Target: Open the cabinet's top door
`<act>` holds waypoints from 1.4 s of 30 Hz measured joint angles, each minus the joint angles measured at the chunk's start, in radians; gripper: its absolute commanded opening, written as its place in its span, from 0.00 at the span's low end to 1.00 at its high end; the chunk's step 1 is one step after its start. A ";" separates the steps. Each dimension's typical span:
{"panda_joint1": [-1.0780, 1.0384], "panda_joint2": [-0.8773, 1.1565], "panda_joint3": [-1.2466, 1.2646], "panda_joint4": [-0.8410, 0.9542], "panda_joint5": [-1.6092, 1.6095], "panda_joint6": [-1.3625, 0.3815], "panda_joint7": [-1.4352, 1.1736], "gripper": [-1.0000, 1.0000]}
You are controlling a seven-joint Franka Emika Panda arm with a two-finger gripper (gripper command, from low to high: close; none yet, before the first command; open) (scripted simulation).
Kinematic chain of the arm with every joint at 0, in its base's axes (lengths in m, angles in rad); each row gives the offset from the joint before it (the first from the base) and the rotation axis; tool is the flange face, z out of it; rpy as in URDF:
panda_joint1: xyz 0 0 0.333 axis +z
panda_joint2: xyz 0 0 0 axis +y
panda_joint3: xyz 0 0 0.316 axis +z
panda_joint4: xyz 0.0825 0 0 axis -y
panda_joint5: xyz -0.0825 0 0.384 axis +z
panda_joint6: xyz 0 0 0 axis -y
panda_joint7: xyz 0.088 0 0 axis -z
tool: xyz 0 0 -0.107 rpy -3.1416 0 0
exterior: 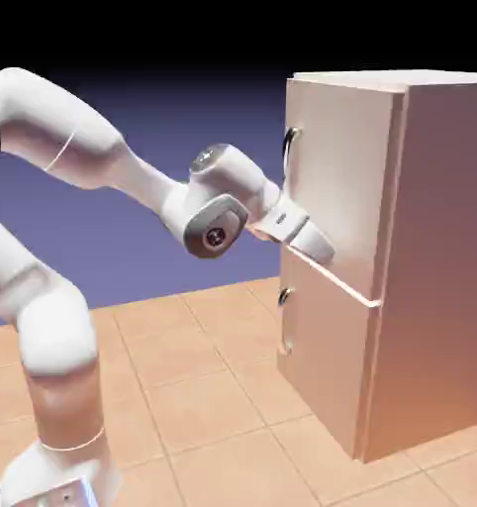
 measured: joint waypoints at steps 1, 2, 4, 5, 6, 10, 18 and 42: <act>-0.015 -0.017 0.021 0.003 0.043 -0.004 0.039 0.50; -0.030 -0.034 0.042 0.006 0.087 -0.007 0.078 0.50; -0.059 -0.069 0.084 0.012 0.174 -0.014 0.155 0.50; -0.074 -0.086 0.105 0.015 0.217 -0.018 0.194 0.50; -0.089 -0.103 0.126 0.018 0.261 -0.022 0.233 0.50; -0.148 -0.171 0.211 0.029 0.435 -0.036 0.388 0.50; -0.266 -0.308 0.379 0.053 0.783 -0.065 0.698 0.50; -0.621 -0.719 0.885 0.123 1.827 -0.151 1.629 0.50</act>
